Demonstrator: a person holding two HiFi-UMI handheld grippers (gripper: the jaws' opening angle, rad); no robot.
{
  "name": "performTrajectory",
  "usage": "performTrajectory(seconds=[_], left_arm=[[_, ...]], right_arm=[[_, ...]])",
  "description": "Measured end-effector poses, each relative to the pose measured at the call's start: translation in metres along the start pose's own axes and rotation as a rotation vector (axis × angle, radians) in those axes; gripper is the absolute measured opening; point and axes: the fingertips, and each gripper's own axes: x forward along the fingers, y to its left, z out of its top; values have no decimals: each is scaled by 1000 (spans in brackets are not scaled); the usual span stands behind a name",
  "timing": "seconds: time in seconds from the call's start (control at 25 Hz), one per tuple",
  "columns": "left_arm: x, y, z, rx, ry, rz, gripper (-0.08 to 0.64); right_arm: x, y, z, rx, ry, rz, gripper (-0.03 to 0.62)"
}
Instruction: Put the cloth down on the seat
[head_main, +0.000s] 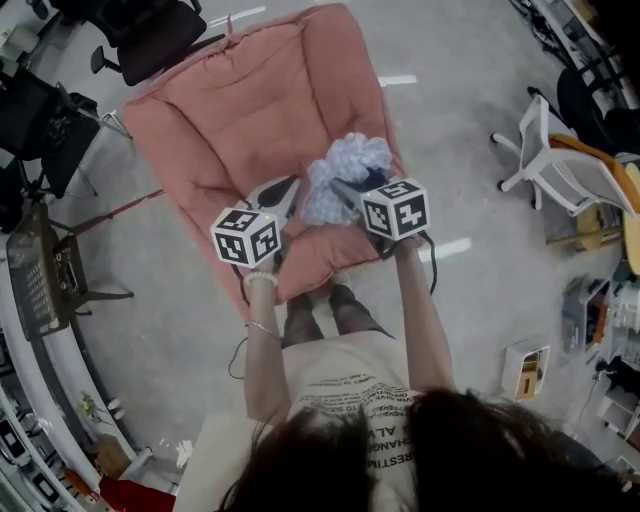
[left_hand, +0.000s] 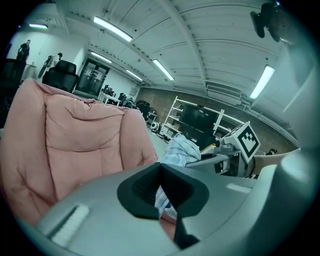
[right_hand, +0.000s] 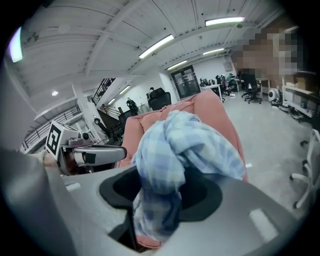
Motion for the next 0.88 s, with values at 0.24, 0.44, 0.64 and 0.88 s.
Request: performTrajectory(seconds=[0.24, 0.44, 0.64, 0.88], left_arm=[[10, 23, -14, -38, 19, 6, -1], [19, 41, -28, -62, 52, -4, 0], [29, 56, -35, -80, 63, -15, -1], [43, 70, -57, -80, 111, -33, 0]], right_arm=[[34, -5, -10, -5, 49, 24, 215], [57, -8, -19, -11, 81, 39, 215], [78, -17, -32, -21, 122, 40, 216], [104, -28, -45, -33, 150, 63, 216]])
